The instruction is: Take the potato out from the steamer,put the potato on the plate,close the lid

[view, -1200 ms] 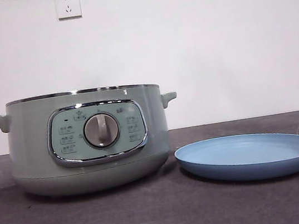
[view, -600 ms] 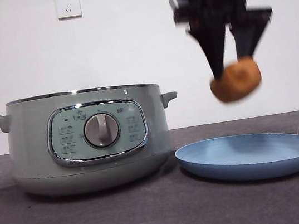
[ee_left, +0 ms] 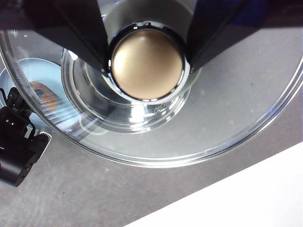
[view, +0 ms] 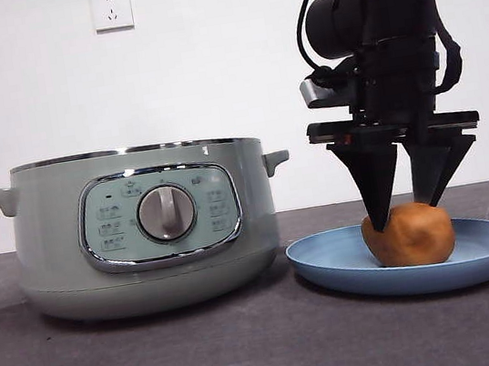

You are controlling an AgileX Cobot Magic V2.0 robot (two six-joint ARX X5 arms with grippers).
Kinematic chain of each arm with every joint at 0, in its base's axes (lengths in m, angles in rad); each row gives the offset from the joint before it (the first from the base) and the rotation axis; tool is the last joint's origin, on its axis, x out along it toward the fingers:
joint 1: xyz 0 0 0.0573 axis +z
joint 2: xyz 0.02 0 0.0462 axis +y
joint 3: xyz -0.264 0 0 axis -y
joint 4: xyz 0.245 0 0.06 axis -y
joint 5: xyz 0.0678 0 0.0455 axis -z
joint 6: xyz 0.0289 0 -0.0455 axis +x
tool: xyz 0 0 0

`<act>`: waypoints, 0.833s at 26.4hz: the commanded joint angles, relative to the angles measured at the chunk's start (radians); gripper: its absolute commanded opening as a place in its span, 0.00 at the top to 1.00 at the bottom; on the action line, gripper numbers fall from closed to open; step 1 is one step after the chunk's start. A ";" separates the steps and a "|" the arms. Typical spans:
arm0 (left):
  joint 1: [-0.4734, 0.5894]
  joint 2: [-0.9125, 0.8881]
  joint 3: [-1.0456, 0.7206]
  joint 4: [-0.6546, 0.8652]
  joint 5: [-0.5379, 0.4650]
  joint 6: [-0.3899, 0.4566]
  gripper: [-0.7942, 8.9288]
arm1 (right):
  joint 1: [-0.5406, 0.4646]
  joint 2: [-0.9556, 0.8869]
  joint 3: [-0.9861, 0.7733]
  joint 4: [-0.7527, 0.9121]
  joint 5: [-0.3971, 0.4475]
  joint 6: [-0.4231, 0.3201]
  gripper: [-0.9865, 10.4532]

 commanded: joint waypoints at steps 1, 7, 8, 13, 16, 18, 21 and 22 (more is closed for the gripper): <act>0.001 -0.008 0.013 0.043 0.007 0.009 0.93 | 0.000 0.050 -0.038 0.003 0.002 0.024 0.68; 0.001 -0.008 0.013 0.043 0.007 0.008 0.93 | -0.006 0.040 -0.032 0.002 0.002 0.022 0.44; 0.001 -0.008 0.013 0.043 0.007 0.008 0.93 | -0.006 0.032 -0.028 0.001 0.002 0.021 0.44; 0.001 -0.007 0.013 0.050 0.055 0.007 0.93 | -0.006 -0.051 -0.007 -0.007 0.002 0.018 0.45; 0.001 -0.006 0.013 0.062 0.057 0.006 0.93 | -0.006 -0.145 -0.002 -0.008 0.002 0.018 0.45; 0.001 -0.006 0.013 0.072 0.058 0.004 0.93 | -0.006 -0.225 -0.002 -0.010 0.002 0.018 0.45; 0.001 0.000 0.013 0.103 0.059 0.000 0.93 | -0.006 -0.350 -0.001 -0.018 0.002 0.015 0.45; 0.000 0.006 0.013 0.117 0.059 -0.003 0.93 | -0.006 -0.390 -0.001 -0.023 0.002 0.015 0.45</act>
